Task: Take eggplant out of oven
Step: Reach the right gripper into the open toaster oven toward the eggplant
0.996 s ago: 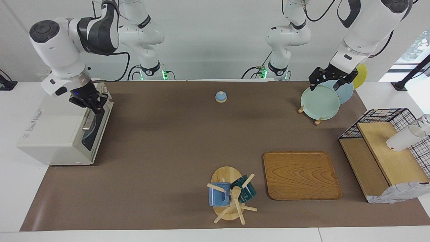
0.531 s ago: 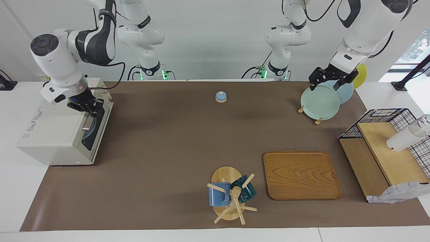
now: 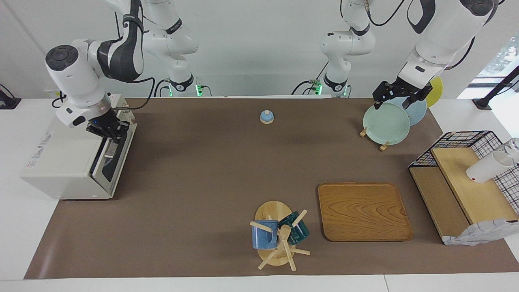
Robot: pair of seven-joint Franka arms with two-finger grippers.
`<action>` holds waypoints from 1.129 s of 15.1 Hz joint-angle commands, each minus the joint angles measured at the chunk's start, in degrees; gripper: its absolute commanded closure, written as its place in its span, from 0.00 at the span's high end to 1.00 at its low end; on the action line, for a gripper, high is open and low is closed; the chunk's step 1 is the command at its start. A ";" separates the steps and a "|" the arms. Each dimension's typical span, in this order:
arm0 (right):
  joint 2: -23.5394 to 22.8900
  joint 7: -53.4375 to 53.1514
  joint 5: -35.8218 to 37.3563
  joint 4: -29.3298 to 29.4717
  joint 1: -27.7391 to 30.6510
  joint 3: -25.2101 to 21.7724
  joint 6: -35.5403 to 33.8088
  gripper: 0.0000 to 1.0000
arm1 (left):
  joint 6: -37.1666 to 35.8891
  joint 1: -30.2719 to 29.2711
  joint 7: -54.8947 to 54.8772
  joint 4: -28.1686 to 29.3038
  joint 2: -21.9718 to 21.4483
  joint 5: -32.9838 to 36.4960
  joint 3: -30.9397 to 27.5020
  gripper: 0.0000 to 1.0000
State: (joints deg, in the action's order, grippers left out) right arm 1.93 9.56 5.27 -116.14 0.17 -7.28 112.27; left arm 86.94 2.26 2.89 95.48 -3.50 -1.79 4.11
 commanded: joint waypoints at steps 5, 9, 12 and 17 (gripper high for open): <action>-5.43 -3.84 -3.69 -6.46 -5.17 0.08 15.32 0.00 | -0.81 -0.77 0.09 -0.56 0.07 -0.49 0.46 1.00; -8.34 -5.87 -3.95 -8.66 -7.37 0.08 20.80 0.00 | -0.81 -0.77 0.09 -0.56 0.07 -0.49 0.46 1.00; -9.13 -6.31 -3.95 -8.66 -7.46 0.16 21.15 0.00 | -0.81 -0.77 0.09 -0.56 0.07 -0.49 0.46 1.00; -11.24 -9.99 -4.04 -8.66 -9.47 0.60 21.32 0.00 | -0.81 -0.68 0.09 -0.56 0.07 -0.49 0.46 1.00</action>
State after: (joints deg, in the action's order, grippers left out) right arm -9.00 1.56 1.43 -124.70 -8.24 -6.59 133.11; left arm 86.94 2.26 2.89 95.48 -3.50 -1.79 4.11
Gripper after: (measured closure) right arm 0.991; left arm 0.000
